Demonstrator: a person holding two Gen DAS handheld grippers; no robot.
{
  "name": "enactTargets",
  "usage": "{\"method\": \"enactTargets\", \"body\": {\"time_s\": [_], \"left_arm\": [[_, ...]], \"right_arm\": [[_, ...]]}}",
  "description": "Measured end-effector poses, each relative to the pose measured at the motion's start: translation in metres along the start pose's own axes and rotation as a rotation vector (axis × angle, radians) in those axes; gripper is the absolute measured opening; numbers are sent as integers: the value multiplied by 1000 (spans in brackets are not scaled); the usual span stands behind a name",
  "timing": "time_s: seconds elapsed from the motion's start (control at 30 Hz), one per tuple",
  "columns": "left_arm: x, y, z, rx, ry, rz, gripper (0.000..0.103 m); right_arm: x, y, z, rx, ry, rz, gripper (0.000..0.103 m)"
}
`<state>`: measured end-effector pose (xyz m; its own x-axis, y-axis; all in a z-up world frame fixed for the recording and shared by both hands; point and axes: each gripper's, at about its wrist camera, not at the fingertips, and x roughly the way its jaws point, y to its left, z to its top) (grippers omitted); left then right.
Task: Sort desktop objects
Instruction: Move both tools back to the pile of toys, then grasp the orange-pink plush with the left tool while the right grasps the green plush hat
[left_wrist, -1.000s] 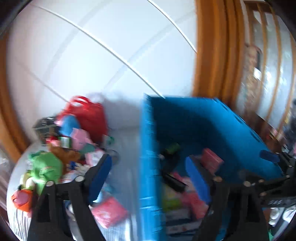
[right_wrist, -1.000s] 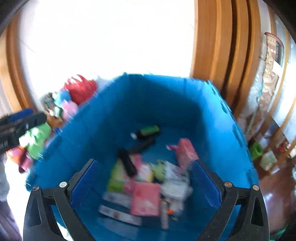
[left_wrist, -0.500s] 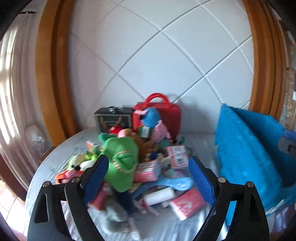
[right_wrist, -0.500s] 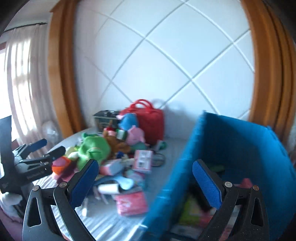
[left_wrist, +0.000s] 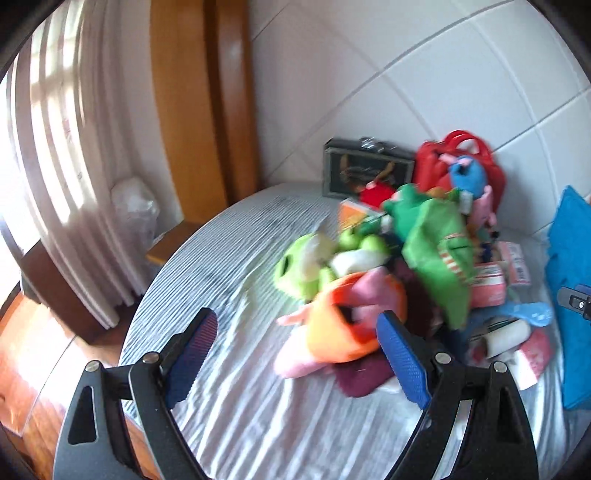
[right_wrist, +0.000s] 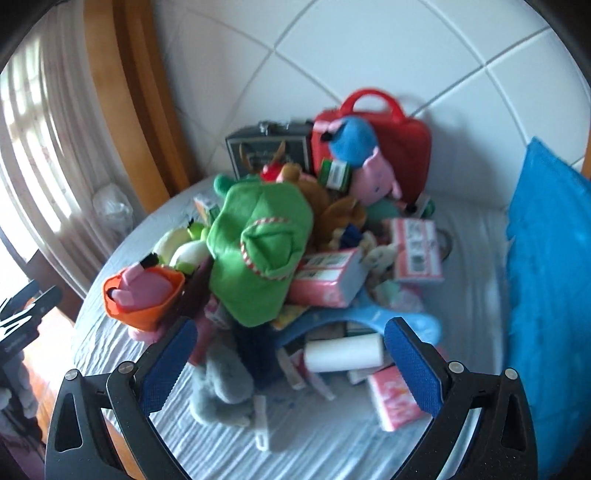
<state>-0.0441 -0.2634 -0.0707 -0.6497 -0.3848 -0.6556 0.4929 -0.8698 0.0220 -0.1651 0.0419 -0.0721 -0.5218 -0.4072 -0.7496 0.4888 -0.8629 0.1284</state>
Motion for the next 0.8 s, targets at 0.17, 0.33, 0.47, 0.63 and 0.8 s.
{"method": "enactTargets", "body": {"time_s": [0.17,0.33,0.47,0.63,0.8], "left_arm": [[47,58,-24,-2,110,25,89],[85,79,-44,32,182,-7,89],[108,64,-48,83,200,-103,89],[121,20,-45,202,188,-228,89],[129,-24,-36,311,157,-273,89]], "right_arm": [[51,28,-4,42,91,-7,103],[75,47,-8,60,135,-31,103],[82,52,-10,74,151,-58,103],[88,43,-12,104,166,-87,103],[95,36,-10,116,182,-92,103]]}}
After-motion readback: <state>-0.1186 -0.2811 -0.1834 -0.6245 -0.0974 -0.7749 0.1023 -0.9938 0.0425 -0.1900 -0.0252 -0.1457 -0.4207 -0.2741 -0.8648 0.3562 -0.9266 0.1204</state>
